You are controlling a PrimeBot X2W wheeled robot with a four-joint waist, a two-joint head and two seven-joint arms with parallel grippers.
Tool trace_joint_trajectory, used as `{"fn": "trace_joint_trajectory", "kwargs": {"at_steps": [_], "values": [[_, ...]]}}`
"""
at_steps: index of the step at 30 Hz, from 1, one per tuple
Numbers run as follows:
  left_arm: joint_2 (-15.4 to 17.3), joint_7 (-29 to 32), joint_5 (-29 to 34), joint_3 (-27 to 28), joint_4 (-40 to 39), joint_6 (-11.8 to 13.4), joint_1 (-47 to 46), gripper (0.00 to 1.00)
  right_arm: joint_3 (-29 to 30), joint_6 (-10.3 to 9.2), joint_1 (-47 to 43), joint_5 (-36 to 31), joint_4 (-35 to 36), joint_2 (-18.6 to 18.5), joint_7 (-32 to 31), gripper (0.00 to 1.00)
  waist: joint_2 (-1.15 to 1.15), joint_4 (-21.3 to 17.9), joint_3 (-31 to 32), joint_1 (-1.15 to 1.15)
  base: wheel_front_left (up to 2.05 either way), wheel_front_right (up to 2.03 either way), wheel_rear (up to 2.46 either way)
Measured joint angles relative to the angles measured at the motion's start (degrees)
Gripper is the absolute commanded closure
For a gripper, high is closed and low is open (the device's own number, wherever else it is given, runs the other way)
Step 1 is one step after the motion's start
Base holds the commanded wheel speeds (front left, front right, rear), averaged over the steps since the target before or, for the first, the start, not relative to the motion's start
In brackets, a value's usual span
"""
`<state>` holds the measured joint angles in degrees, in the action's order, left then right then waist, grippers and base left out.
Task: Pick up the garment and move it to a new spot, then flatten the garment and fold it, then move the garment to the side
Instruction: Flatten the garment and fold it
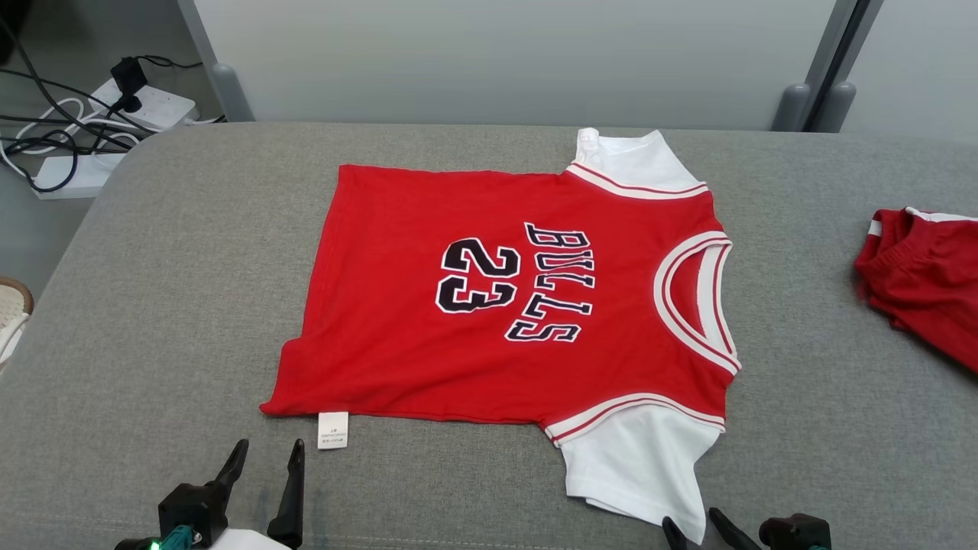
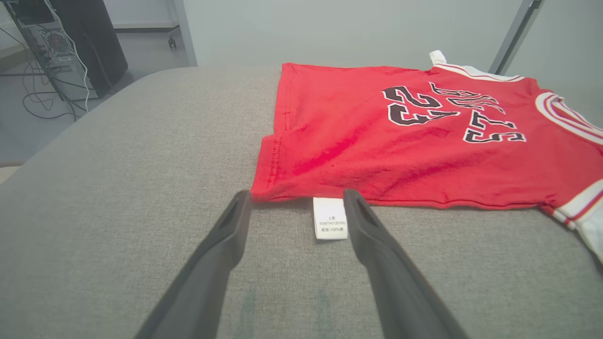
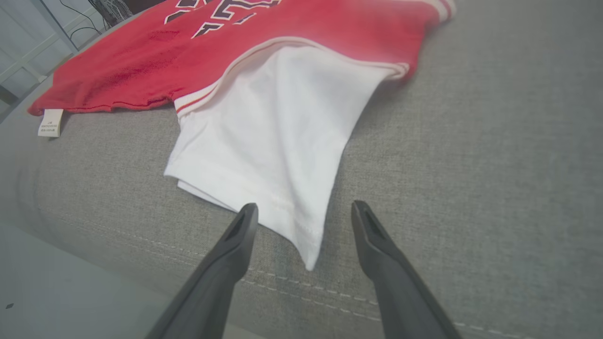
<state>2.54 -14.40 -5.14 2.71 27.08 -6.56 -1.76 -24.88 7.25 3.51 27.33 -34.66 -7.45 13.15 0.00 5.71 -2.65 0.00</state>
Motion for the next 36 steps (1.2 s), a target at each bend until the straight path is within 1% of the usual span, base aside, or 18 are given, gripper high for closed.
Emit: {"fn": "trace_joint_trajectory", "kwargs": {"at_steps": [7,8,9,12,13,14,15,16,17,18,19,24,28,36], "values": [[0.0,0.0,0.0,-0.1,0.2,0.0,-0.5,0.0,-1.9,0.0,1.7,3.2,-3.2,-0.1,0.5,0.0,0.0,0.7,-0.8,0.0,0.0,0.0,0.0],[-0.1,0.0,0.0,-0.1,0.2,0.0,-0.8,0.0,-2.0,0.0,2.0,3.8,-3.3,-0.1,0.5,0.04,0.0,0.8,-1.0,0.0,0.0,0.0,0.0],[-0.1,0.0,0.0,-0.2,0.2,0.0,-1.0,0.0,-2.1,0.0,2.3,4.3,-3.4,-0.2,0.5,0.09,0.0,0.9,-1.1,0.0,0.0,0.0,0.0],[-0.1,0.0,0.0,-0.2,0.2,0.0,-1.1,0.0,-2.9,0.0,3.0,5.2,-3.8,-0.4,0.6,0.15,0.0,0.9,-1.3,0.0,0.0,0.0,0.0],[-0.1,0.0,0.0,-0.2,0.2,0.0,-1.1,0.0,-3.2,0.0,3.2,5.5,-3.9,-0.5,0.8,0.23,0.0,0.9,-1.4,0.0,0.0,0.0,0.0],[-0.1,0.0,0.0,-0.2,0.2,0.0,-1.1,0.0,-3.6,0.0,3.3,5.9,-4.2,-0.5,1.0,0.23,0.0,0.9,-1.4,0.0,0.0,0.0,0.0],[-0.1,0.0,0.0,-0.2,0.2,0.0,-1.1,0.0,-3.8,0.0,3.4,6.2,-4.5,-0.6,1.1,0.51,0.0,0.9,-1.5,0.0,0.0,0.0,0.0],[-0.1,0.0,0.0,-0.2,0.2,0.0,-1.1,0.0,-4.2,0.0,3.6,6.6,-4.7,-0.7,1.1,0.51,0.0,0.9,-1.5,0.0,0.0,0.0,0.0],[-0.1,0.0,0.0,-0.2,0.2,0.0,-1.1,0.0,-4.6,0.0,3.8,6.7,-4.9,-1.0,1.1,0.57,0.0,0.8,-1.6,0.0,0.0,0.0,0.0],[-0.1,0.0,0.0,-0.2,0.2,0.0,-1.1,0.0,-5.1,0.0,4.1,7.1,-5.1,-1.3,1.1,0.82,0.0,0.8,-1.6,0.0,0.0,0.0,0.0],[-0.1,0.0,0.0,-0.3,0.2,0.0,-1.1,0.0,-5.4,0.0,4.2,7.6,-5.1,-1.5,1.1,1.0,0.0,0.8,-1.7,0.0,0.0,0.0,0.0],[-0.1,0.0,0.0,-1.5,1.6,0.0,-1.3,0.0,-7.1,0.0,4.2,9.0,-5.1,-2.0,1.1,1.0,0.0,0.3,-1.7,0.0,0.0,0.0,0.0],[0.0,0.0,0.0,-1.7,5.2,-0.5,-4.5,0.0,-8.9,0.0,4.5,9.5,-5.0,-2.7,1.1,1.0,0.0,-0.2,-1.7,0.0,0.0,0.0,0.0],[0.3,0.0,-2.8,1.5,16.9,-0.4,-11.8,0.0,-11.2,0.01,5.6,10.0,-4.7,-3.4,1.1,1.0,0.0,-1.8,-2.3,0.0,0.0,0.0,0.0]]}}
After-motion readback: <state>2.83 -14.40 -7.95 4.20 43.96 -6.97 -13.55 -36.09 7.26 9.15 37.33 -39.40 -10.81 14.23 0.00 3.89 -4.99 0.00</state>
